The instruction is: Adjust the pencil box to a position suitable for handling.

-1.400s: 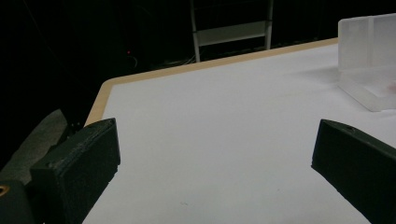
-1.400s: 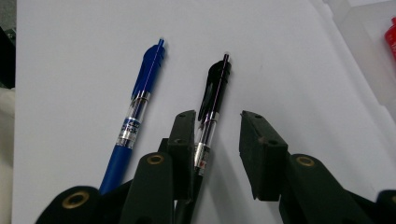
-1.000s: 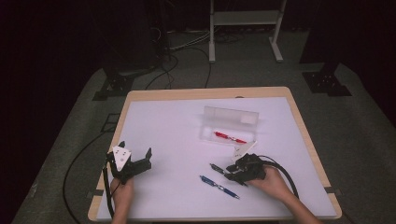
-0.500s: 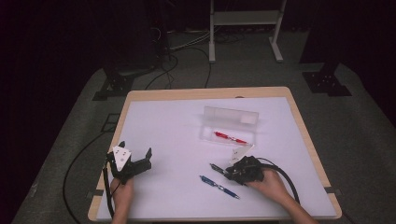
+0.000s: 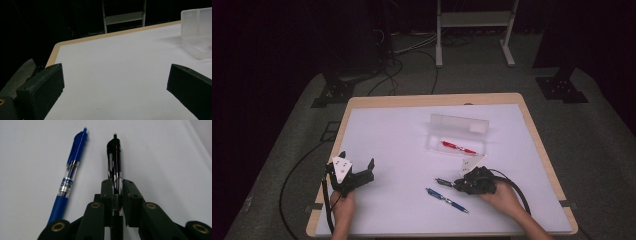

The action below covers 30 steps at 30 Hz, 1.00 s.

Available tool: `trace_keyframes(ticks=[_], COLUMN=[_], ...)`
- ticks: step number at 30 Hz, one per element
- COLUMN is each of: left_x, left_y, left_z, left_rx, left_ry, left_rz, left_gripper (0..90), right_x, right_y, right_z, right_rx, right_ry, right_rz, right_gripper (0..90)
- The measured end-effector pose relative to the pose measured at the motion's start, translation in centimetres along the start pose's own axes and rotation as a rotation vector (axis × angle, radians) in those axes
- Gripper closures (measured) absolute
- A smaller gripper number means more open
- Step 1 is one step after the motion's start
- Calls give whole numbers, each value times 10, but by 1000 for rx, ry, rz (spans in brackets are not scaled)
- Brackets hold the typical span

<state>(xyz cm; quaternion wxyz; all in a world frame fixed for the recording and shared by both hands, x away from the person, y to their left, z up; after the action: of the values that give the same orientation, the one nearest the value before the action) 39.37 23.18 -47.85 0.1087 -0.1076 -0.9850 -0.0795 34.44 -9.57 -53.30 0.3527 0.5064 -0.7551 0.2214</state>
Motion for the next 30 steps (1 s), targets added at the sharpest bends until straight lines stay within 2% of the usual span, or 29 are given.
trace_keyframes(ticks=[6, 11, 17, 21, 30], left_x=[0, 0, 0, -1, -1], left_y=[-1, 0, 0, -1, 0], left_z=[0, 0, 0, 1, 0], left_rx=[-6, -2, -1, -5, 2], left_ry=[1, 0, 0, 4, -1], left_rz=[2, 0, 1, 2, 1], left_gripper=[4, 3, 3, 3, 3], right_x=[11, 16, 19, 23, 24], right_y=[-13, -19, -29, -39, -55], right_z=[-6, -14, -21, -29, -34], right_rx=[3, 0, 14, -12, -25], right_ry=[-17, -40, -39, -51, -45], right_rz=[27, 27, 26, 33, 45], right_gripper=[788, 789, 789, 789, 789])
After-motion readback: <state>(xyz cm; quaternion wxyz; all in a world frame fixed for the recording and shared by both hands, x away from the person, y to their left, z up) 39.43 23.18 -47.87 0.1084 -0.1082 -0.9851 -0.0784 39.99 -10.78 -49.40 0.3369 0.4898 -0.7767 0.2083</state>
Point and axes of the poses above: each handheld gripper's, and its own axes: x roughly backward along the jaws, z roughly out of its underside, y roughly to its left, the point moved 10 cm from there along -x, roughly forward along the jaws, and after that the axes turned 2 degrees about -y, right-handed, at the moved point
